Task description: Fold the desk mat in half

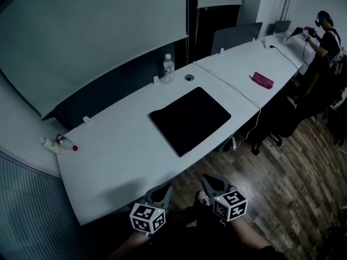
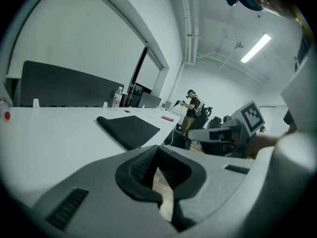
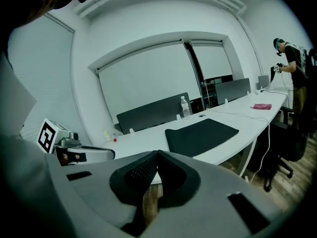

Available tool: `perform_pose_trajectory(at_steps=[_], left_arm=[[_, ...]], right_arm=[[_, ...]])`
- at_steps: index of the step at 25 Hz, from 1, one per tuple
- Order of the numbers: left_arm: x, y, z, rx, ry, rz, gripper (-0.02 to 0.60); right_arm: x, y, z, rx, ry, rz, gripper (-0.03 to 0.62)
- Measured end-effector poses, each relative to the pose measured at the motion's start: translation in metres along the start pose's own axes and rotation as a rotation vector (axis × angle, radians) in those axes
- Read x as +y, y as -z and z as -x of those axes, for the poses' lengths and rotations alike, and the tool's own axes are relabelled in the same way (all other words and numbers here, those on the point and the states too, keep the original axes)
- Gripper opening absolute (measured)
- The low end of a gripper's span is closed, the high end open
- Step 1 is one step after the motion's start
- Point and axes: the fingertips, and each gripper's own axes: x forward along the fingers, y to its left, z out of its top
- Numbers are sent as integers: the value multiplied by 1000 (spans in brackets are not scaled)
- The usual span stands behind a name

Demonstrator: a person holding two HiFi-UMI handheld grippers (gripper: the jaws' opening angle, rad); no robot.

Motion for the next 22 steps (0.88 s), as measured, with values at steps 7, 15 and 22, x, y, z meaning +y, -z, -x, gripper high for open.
perform_pose_trajectory(at_steps=[7, 15, 22], left_arm=[[1, 5, 10, 5, 25, -7, 6], [5, 13, 23, 4, 23, -7, 6], [0, 15, 31, -6, 23, -12, 6]], right_arm=[[12, 6, 9, -4, 29, -6, 23], [26, 16, 10, 3, 25, -6, 23], [34, 15, 15, -12, 19, 10, 23]])
